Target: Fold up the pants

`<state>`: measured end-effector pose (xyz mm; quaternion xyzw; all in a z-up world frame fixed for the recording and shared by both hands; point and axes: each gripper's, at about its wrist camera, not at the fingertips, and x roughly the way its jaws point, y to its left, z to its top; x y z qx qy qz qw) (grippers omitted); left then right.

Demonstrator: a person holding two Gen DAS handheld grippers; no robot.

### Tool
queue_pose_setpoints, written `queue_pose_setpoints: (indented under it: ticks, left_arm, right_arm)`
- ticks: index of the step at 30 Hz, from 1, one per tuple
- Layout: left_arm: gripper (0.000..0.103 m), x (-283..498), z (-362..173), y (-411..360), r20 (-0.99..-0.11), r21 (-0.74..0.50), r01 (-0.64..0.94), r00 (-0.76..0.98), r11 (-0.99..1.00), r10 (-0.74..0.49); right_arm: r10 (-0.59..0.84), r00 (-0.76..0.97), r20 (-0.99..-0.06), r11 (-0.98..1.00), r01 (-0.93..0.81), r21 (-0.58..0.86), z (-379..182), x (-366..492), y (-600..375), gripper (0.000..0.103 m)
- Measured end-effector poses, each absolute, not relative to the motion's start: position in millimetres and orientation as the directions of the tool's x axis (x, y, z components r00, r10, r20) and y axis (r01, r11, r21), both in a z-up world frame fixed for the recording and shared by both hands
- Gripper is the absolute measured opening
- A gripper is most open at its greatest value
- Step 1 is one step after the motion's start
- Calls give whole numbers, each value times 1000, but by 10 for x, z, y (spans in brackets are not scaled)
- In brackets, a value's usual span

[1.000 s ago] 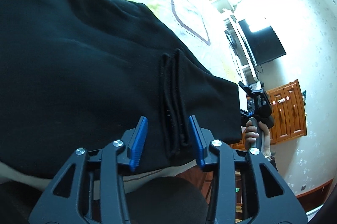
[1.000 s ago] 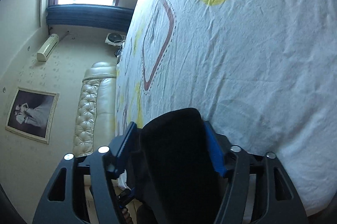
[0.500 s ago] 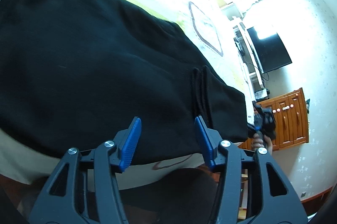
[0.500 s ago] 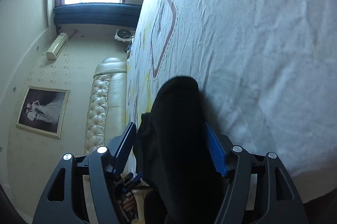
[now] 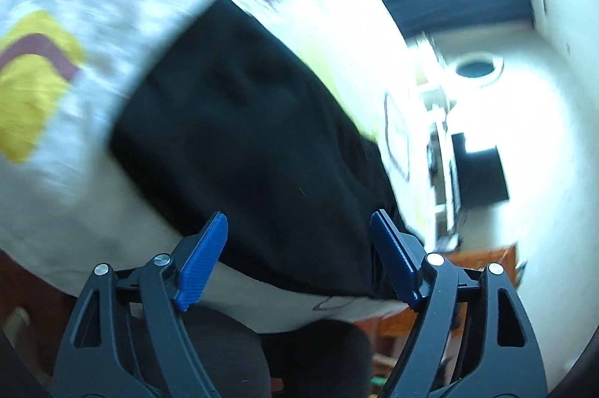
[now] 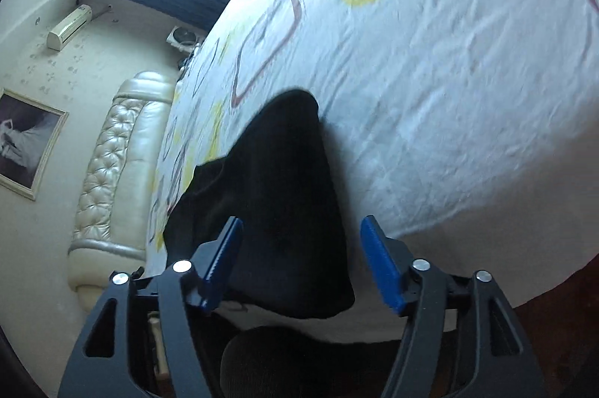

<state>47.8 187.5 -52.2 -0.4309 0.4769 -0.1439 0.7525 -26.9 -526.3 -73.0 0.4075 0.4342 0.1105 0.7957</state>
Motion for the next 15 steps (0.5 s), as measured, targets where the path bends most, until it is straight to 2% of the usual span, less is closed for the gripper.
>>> queue_pose_setpoints:
  ticks: [2, 4, 8, 11, 15]
  left_arm:
    - [78, 430, -544, 2202, -579, -798, -227, 550, 559, -602]
    - [78, 425, -572, 2446, -568, -803, -237, 583, 547, -581]
    - [78, 587, -685, 2699, -559, -808, -236, 595, 540, -577]
    - [78, 852, -710, 2658, -574, -790, -174, 546, 587, -610]
    - [78, 1177, -837, 2469, -575, -804, -105, 390, 585, -720]
  right_arm:
    - [517, 646, -561, 640, 143, 755, -495, -297, -5191, 68]
    - [508, 678, -531, 635, 122, 763, -336, -313, -5089, 75]
    - [531, 692, -490, 630, 65, 774, -136, -255, -4700, 76]
    - [567, 663, -489, 621, 47, 783, -99, -157, -4362, 76]
    - [609, 618, -497, 623, 14, 782, -72, -117, -3972, 76]
